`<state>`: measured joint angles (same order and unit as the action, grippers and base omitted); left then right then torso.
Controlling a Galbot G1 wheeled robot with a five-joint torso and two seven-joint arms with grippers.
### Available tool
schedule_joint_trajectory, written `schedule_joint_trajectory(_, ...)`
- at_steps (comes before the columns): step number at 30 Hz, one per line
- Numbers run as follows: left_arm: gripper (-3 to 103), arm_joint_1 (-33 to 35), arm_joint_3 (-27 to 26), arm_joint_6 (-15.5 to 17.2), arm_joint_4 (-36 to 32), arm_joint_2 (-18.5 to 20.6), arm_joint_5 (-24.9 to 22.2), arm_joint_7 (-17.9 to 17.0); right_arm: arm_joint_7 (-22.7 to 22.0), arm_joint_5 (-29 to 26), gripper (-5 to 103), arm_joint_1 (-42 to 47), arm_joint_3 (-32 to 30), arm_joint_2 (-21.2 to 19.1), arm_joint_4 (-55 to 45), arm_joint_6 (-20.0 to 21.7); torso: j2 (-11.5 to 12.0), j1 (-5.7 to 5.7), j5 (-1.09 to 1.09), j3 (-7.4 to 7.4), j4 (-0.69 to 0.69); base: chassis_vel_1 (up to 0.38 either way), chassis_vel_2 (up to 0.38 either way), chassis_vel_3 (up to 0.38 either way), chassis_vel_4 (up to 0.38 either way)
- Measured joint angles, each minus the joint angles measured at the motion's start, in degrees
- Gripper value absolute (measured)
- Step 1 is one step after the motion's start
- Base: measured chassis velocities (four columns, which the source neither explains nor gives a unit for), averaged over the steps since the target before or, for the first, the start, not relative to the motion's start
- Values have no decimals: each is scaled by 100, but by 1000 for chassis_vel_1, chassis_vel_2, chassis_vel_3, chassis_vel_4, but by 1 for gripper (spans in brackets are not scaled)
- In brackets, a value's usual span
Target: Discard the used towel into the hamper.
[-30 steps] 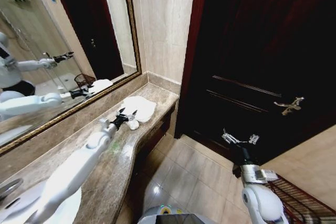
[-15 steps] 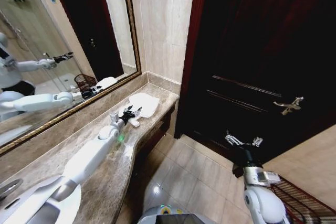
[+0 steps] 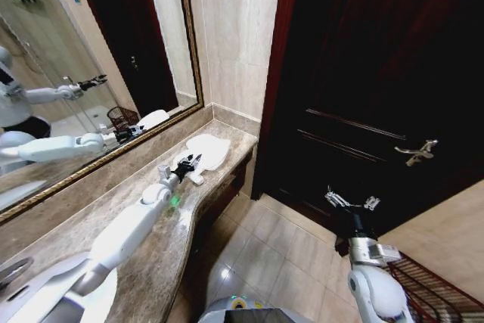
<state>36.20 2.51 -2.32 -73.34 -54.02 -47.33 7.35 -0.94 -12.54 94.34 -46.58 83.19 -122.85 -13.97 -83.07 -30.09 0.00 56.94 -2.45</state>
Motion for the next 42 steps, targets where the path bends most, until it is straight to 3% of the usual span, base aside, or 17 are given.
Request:
schedule_joint_trajectory(9,2,149,-90,-151,-100,33,-100,99,0,-107,100,5,-19,1,13,-1,0,0,0,0,0,0,0,0,0)
schedule_joint_trajectory(25,2,720,-559,-599,-862,54,-119,120,-30,-172,100,23,-19,3,78,-74,0,0,0,0,1,0,0,0,0)
schedule_joint_trajectory(29,2,1018,-894,-897,-1320,79,278,-29,-119,-178,100,2,-40,12,56,-79,0,0,0,0,0,0,0,0,0)
schedule_joint_trajectory(32,2,1450,-1430,-1205,-1978,139,666,-142,-130,-218,100,27,-64,14,11,-77,0,0,0,0,0,0,0,0,0)
schedule_joint_trajectory(42,2,2377,-2445,-1491,-3866,486,502,-190,-121,-263,100,42,-19,8,-87,-176,0,0,1,-1,0,0,0,0,0)
